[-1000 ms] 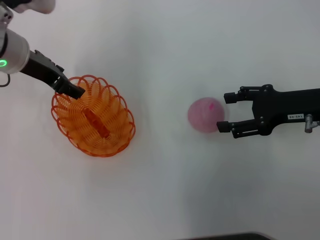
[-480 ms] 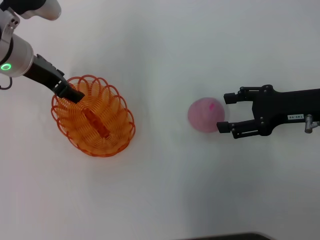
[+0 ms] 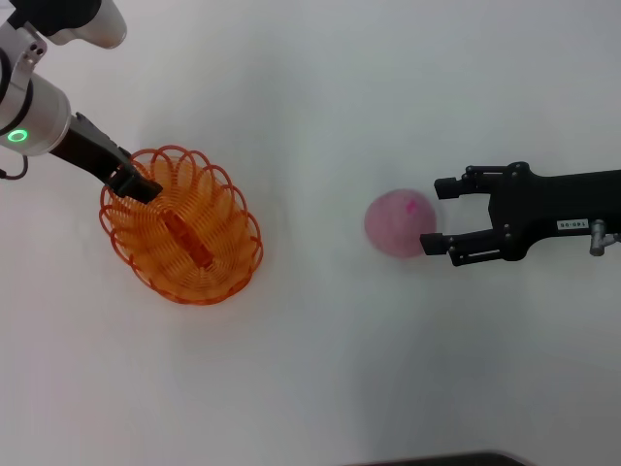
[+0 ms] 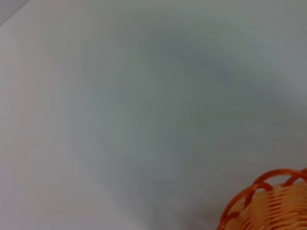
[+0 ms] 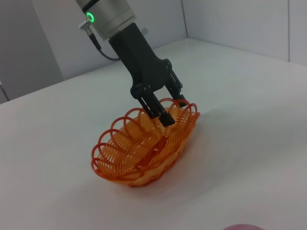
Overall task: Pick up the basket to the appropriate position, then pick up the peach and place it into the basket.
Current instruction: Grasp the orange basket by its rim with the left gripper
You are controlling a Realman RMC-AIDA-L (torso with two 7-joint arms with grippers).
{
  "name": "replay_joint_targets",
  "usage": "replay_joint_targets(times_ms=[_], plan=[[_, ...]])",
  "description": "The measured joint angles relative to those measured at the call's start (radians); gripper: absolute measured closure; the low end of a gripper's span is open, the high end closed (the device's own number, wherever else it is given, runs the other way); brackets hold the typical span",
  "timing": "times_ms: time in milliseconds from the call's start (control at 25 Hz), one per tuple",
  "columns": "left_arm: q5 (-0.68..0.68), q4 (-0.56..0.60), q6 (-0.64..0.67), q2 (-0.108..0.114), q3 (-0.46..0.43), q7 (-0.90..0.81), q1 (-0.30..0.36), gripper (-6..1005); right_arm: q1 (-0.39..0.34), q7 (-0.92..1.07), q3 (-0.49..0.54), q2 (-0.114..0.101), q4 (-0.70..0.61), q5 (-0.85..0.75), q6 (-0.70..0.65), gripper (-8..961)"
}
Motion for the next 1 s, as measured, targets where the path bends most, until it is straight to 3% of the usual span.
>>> replay_joint_targets(times_ms=[360, 680, 1000], plan=[[-0.002, -0.001, -0.008, -0.003, 0.000, -0.009, 0.001, 431, 0.000, 0.000, 0.004, 0.002, 0.000, 0.000, 0.003, 75], [0.000, 0.003, 0.001, -0.002, 0.000, -0.036, -0.003, 807, 0.004, 0.000, 0.004, 0.002, -0.003, 0.000, 0.004, 74], [-0.001, 0.014, 0.056, 0.000, -0.005, -0.140, -0.024, 837, 0.015, 0.000, 0.004, 0.002, 0.001, 0.000, 0.009, 74]])
